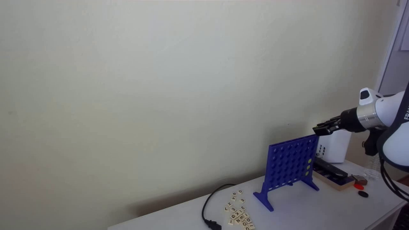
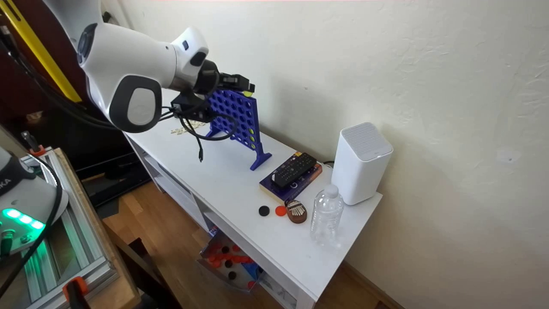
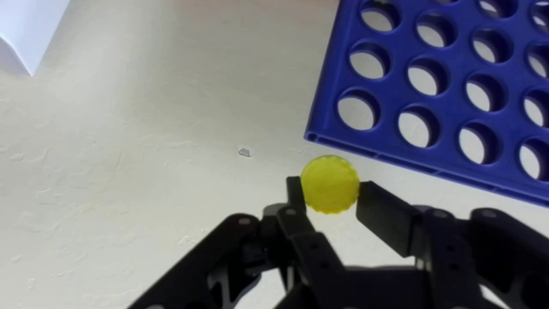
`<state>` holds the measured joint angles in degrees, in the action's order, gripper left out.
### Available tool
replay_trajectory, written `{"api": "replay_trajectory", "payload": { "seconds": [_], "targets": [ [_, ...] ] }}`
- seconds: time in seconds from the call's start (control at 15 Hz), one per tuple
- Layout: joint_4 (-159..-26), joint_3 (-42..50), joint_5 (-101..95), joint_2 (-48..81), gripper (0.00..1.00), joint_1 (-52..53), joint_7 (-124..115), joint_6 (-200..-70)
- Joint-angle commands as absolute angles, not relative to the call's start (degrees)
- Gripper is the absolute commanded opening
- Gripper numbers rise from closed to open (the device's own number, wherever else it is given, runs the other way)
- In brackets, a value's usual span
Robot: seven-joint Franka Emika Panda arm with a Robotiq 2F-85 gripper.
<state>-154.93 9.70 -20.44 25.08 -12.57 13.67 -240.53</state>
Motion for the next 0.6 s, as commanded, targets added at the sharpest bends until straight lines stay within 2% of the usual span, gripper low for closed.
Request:
{"api": "replay_trajectory", "payload": {
  "seconds": [0.0,0.53],
  "targets": [
    [-154.2,9.7,-22.6,26.6,0.13,-13.6,12.6,-242.6],
    [-154.2,9.7,-22.5,27.4,0.13,-13.7,12.4,-243.9]
  ]
}}
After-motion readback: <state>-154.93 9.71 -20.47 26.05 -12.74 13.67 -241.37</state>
